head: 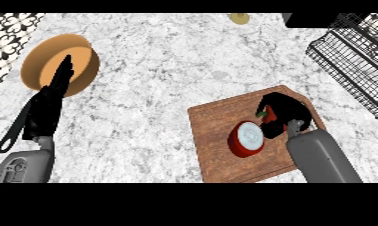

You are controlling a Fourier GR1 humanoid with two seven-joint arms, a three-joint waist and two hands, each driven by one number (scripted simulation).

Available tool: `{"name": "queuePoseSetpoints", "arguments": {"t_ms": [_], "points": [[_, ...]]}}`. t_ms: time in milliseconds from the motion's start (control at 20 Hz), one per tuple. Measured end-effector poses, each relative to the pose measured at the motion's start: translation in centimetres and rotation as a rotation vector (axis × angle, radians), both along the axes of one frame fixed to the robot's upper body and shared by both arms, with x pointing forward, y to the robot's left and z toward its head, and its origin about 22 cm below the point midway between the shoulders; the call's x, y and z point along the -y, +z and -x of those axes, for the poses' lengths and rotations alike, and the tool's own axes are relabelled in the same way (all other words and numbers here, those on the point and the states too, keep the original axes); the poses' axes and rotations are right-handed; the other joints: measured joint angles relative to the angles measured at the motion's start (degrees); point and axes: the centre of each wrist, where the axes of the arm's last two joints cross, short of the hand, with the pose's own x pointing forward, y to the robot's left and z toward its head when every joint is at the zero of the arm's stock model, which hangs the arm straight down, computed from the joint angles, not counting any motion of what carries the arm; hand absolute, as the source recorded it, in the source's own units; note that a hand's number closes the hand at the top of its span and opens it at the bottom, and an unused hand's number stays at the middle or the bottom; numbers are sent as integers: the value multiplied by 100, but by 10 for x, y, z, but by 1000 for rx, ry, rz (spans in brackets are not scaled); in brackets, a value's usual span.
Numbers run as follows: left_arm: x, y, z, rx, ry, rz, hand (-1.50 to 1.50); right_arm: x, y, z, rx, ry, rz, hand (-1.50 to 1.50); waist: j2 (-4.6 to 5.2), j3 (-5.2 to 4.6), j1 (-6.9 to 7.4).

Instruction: Pick the bell pepper from the cutting board and place it in the tiered basket

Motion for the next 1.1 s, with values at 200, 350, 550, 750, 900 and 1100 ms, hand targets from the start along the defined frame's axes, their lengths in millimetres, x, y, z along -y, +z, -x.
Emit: {"name": "queuePoseSetpoints", "arguments": {"t_ms": [200, 350, 550, 750, 900, 1100], "points": [[4, 6, -5, 0, 2, 0, 0, -2, 4, -1, 29, 13, -12, 150, 5, 7, -6], [5, 2, -2, -3, 1, 1, 0, -2, 5, 0, 41, -23, -72, 150, 8, 13, -11], [0, 3, -1, -1, 0, 0, 0, -6, 26, 2, 80, -68, -144, 150, 17, 27, -21], [6, 2, -3, 1, -11, 5, 0, -7, 47, -19, 213, -248, -150, 150, 53, 31, 59], [12, 5, -7, 13, -36, 1, 0, -2, 68, -42, 338, -481, -106, 150, 130, 29, 218], [19, 10, -11, 30, -76, 1, 0, 6, 103, -66, 550, -723, -53, 150, 204, 25, 423]]}}
